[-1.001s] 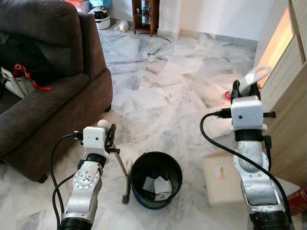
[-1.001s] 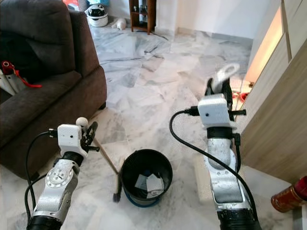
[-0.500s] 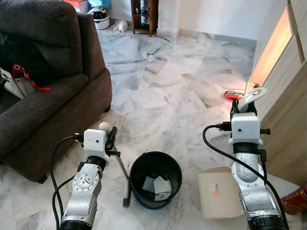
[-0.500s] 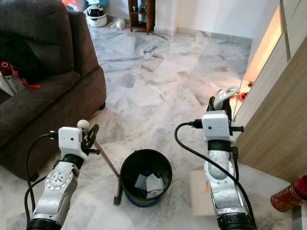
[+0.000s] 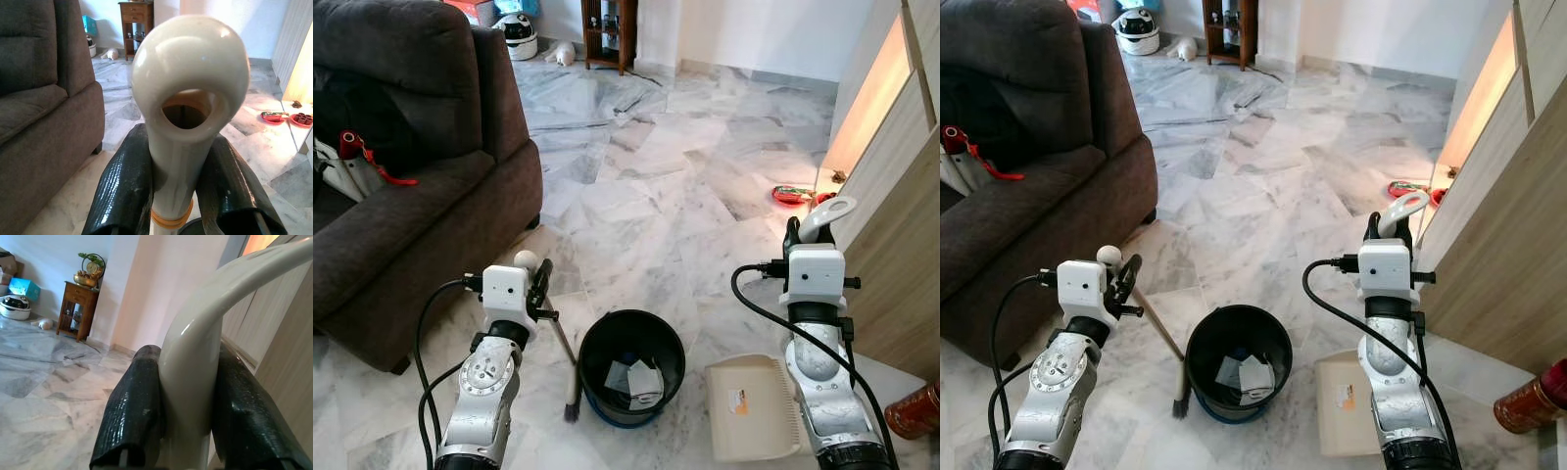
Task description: Sweep floor
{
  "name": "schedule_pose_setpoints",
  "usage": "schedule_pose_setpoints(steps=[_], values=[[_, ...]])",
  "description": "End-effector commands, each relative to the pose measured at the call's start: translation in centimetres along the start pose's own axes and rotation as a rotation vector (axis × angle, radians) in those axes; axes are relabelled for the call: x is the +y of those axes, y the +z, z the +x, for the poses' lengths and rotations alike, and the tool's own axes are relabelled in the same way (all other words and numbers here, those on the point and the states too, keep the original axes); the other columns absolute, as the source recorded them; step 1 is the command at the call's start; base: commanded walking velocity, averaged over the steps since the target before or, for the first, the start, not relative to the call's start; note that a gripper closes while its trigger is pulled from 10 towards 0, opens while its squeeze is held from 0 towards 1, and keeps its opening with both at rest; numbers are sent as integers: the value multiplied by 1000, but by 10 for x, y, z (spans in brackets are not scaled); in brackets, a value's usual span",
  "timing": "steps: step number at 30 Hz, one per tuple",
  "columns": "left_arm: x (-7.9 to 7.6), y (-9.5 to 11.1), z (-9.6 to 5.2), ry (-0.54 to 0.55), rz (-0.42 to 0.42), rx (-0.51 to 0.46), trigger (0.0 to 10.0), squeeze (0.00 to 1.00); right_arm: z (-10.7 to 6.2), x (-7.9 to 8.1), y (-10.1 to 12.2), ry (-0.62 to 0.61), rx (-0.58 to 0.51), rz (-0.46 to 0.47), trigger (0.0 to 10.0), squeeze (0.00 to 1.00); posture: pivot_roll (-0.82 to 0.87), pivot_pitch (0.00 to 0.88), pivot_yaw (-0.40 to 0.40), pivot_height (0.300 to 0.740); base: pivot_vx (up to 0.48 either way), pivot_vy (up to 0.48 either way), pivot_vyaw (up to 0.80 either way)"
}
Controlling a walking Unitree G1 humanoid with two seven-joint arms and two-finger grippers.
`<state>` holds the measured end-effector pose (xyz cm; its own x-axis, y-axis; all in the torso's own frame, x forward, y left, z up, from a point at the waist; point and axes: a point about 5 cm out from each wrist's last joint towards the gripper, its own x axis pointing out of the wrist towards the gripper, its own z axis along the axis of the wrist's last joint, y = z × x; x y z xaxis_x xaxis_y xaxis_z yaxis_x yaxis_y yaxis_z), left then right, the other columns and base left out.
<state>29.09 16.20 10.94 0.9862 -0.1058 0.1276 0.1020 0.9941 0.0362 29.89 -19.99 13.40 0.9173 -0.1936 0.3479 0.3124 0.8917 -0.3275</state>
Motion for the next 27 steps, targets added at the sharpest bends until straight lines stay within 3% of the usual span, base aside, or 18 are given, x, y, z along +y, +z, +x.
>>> schedule_pose_setpoints(steps=[1, 27], values=[[0, 11, 1, -11, 3, -51, 10000, 0, 2, -3, 2, -8, -23, 16, 10000, 0, 19, 55, 37, 740, 0, 0, 0], [3, 11, 1, 20, -1, -51, 10000, 0, 1, 7, -3, 51, -1, 66, 10000, 0, 16, 99, 26, 740, 0, 0, 0]])
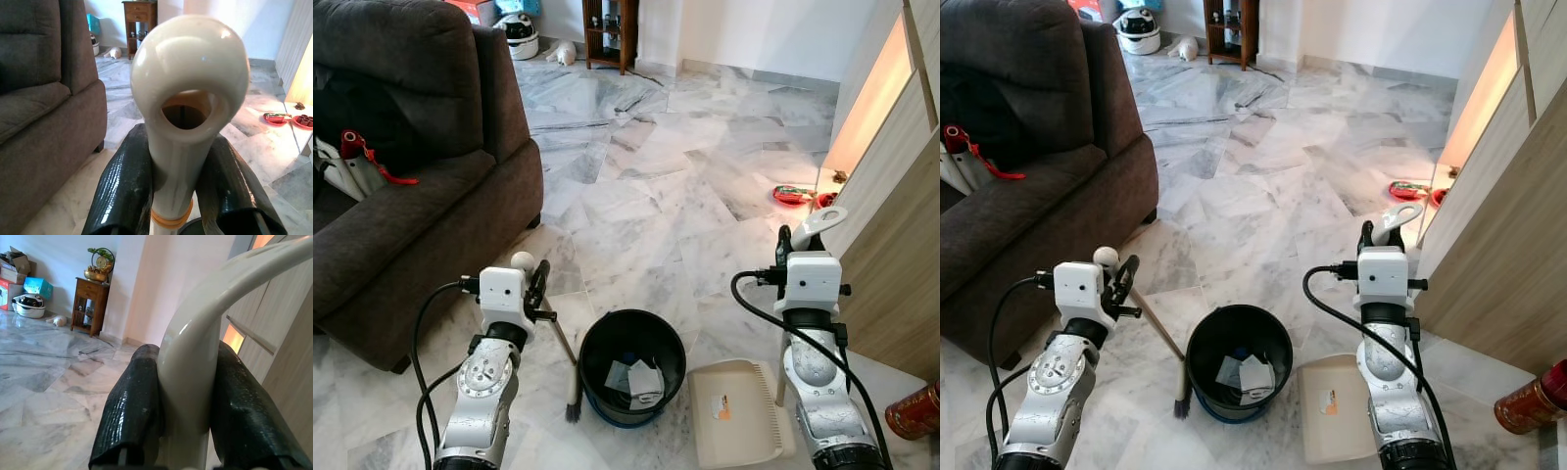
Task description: Sweep floor
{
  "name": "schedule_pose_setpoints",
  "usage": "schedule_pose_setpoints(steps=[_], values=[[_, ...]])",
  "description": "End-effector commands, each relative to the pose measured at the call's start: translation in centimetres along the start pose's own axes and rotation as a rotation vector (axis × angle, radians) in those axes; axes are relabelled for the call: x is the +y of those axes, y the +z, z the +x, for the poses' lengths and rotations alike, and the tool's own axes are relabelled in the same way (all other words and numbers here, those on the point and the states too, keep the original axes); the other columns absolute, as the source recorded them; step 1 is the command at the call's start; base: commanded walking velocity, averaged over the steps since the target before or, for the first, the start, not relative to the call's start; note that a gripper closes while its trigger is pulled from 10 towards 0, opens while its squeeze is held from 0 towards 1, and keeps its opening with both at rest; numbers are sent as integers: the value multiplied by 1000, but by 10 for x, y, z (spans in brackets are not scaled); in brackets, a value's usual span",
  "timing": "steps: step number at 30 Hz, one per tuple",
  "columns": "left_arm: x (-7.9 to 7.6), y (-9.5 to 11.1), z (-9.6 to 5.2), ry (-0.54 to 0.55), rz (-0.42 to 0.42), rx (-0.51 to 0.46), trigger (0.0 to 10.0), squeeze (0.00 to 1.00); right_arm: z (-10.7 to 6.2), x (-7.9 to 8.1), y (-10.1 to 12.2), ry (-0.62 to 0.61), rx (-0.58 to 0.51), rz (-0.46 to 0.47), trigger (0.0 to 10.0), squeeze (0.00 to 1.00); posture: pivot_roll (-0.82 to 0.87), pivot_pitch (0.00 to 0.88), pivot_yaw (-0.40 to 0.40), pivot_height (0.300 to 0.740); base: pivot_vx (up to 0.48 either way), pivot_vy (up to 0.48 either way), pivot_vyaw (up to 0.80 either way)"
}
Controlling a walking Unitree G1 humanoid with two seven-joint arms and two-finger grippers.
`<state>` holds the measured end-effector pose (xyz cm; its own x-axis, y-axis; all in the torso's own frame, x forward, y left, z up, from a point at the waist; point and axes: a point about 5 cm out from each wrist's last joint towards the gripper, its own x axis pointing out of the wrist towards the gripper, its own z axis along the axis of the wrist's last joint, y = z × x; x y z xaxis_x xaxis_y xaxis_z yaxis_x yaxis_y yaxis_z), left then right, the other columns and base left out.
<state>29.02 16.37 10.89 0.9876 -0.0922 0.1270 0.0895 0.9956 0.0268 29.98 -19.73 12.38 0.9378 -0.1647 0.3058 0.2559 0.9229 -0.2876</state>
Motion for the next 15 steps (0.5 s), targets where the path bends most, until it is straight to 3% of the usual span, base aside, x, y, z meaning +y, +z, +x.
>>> schedule_pose_setpoints(steps=[1, 15], values=[[1, 12, 2, 5, 5, -52, 10000, 0, 4, 1, 5, 9, -31, 6, 10000, 0, 16, 99, 26, 740, 0, 0, 0], [0, 12, 2, 5, 1, -56, 10000, 0, 5, 3, 6, 19, -36, 13, 10000, 0, 16, 99, 26, 740, 0, 0, 0]])
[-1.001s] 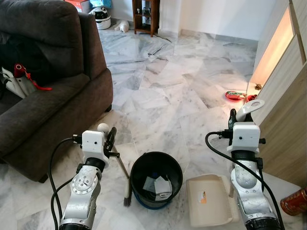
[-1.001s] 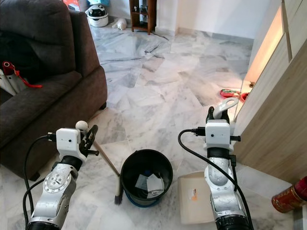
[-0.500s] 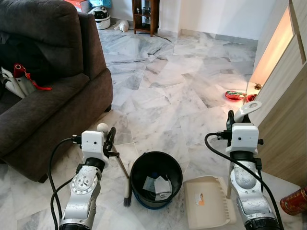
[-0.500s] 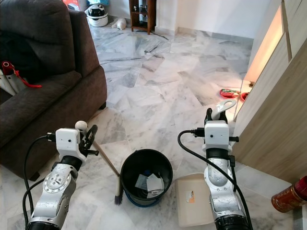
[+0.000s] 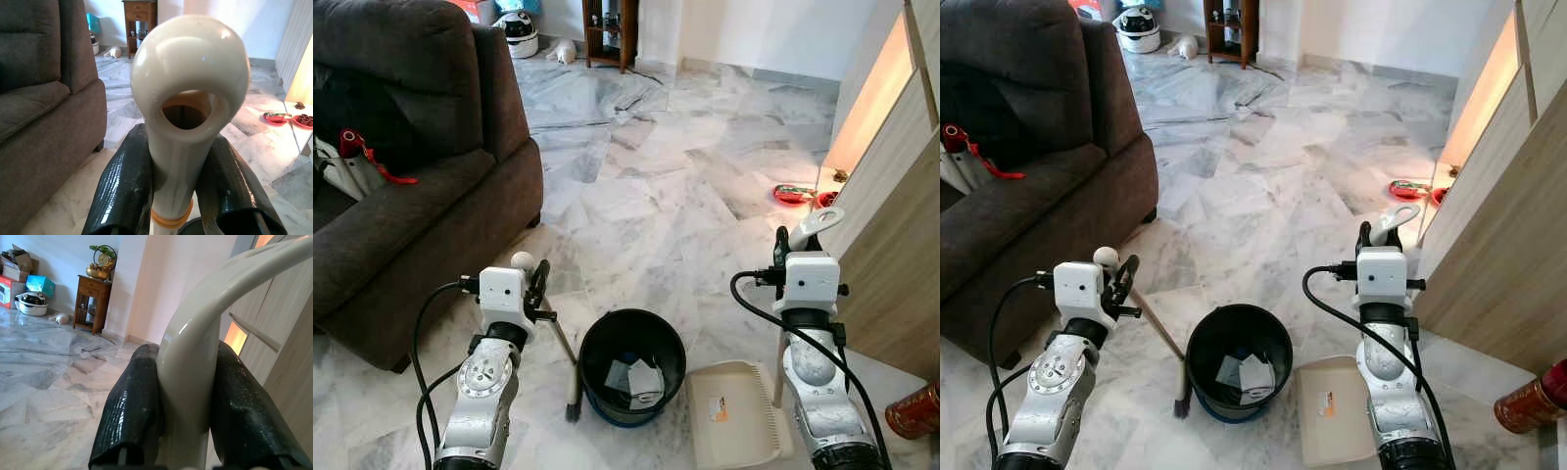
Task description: Sweep floor
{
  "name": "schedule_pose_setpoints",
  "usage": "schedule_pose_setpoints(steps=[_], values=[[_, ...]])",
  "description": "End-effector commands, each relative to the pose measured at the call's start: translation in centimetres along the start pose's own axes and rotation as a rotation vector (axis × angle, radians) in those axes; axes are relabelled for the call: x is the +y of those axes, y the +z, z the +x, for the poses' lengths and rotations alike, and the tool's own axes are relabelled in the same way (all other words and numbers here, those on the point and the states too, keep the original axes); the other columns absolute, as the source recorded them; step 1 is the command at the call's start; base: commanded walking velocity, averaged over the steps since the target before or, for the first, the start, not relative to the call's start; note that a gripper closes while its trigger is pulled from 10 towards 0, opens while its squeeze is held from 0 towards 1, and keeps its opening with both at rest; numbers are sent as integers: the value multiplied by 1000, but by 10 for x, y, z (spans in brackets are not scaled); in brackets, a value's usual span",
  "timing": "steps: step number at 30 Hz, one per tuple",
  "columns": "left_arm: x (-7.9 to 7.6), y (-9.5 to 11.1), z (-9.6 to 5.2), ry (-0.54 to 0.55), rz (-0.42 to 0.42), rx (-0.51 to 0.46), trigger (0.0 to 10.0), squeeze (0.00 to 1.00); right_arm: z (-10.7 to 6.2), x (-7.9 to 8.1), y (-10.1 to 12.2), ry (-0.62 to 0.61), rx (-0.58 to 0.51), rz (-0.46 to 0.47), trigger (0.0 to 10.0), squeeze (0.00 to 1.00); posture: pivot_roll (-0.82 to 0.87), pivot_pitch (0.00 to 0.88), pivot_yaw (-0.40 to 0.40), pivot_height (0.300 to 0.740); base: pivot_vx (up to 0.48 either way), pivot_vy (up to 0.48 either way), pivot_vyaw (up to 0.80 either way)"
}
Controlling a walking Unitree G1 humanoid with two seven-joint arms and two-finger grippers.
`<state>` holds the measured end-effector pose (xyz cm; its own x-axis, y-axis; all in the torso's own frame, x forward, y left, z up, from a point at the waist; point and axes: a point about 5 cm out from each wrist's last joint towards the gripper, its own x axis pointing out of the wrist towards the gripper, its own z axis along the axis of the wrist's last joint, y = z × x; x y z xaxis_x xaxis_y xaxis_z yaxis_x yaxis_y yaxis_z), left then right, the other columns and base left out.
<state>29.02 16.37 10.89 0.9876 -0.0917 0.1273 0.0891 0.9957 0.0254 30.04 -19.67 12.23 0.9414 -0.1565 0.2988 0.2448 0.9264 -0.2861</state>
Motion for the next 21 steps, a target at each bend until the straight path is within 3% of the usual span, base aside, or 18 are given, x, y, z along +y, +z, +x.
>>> schedule_pose_setpoints(steps=[1, 21], values=[[0, 12, 2, 5, 2, -56, 10000, 0, 5, 2, 8, 10, -41, 7, 10000, 0, 16, 99, 25, 740, 0, 0, 0], [0, 13, 2, -1, 1, -60, 10000, 0, 6, 3, 7, 10, -41, 4, 10000, 0, 22, 93, 29, 740, 0, 0, 0]])
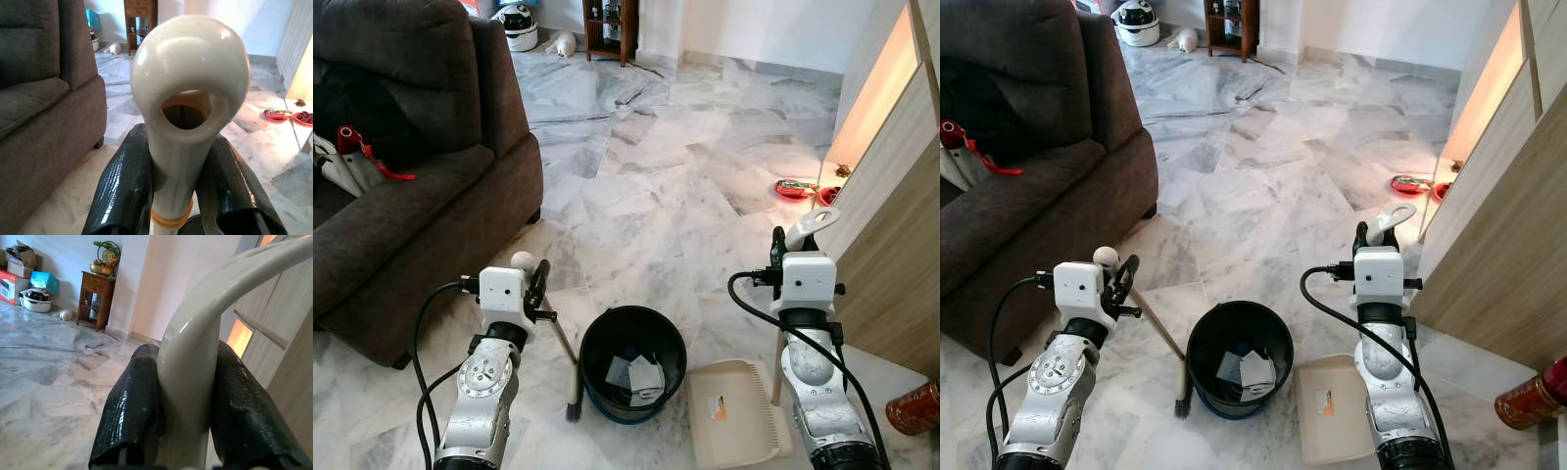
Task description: Sweep floor
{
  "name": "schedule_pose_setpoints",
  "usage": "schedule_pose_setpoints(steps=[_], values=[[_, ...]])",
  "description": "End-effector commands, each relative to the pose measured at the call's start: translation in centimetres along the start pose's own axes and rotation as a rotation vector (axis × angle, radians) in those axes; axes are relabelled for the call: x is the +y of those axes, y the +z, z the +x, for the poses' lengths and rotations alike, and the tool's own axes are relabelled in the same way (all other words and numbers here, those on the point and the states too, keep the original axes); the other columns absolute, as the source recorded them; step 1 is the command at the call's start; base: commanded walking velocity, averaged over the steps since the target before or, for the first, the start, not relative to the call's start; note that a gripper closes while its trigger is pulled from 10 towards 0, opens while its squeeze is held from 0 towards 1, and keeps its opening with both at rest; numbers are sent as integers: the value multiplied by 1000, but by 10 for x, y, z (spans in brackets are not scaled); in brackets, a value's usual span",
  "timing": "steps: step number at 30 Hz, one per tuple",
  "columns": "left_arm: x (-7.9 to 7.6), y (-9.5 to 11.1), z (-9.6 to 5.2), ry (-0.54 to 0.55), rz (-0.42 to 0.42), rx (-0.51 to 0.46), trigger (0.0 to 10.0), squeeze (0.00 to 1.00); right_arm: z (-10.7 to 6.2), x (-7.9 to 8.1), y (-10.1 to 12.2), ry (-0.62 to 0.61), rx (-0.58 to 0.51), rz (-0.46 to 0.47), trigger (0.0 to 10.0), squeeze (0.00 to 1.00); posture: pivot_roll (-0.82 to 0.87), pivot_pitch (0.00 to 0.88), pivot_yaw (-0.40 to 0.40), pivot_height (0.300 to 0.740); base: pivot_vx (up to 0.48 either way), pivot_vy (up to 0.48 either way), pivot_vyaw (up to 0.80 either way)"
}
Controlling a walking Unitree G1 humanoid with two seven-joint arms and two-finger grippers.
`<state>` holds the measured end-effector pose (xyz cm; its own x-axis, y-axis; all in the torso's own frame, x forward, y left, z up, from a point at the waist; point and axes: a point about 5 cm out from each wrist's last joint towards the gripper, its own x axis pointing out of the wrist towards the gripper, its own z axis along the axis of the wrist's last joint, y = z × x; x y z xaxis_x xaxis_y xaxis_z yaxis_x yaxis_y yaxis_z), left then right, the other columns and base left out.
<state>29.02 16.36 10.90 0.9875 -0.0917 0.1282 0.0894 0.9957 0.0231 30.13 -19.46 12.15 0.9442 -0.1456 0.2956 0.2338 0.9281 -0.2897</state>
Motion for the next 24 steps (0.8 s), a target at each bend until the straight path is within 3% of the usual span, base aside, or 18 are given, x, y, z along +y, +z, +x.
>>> schedule_pose_setpoints(steps=[1, 5, 24], values=[[0, 12, 2, -3, 3, -59, 10000, 0, 5, 1, 7, -2, -40, 4, 10000, 0, 24, 86, 30, 740, 0, 0, 0], [0, 12, 2, -6, 3, -59, 10000, 0, 6, 0, 7, -4, -41, 4, 10000, 0, 25, 80, 33, 740, 0, 0, 0], [0, 13, 1, -5, 5, -62, 10000, 0, 5, -1, 6, -10, -36, 7, 10000, 0, 27, 85, 32, 740, -226, 0, 0]])
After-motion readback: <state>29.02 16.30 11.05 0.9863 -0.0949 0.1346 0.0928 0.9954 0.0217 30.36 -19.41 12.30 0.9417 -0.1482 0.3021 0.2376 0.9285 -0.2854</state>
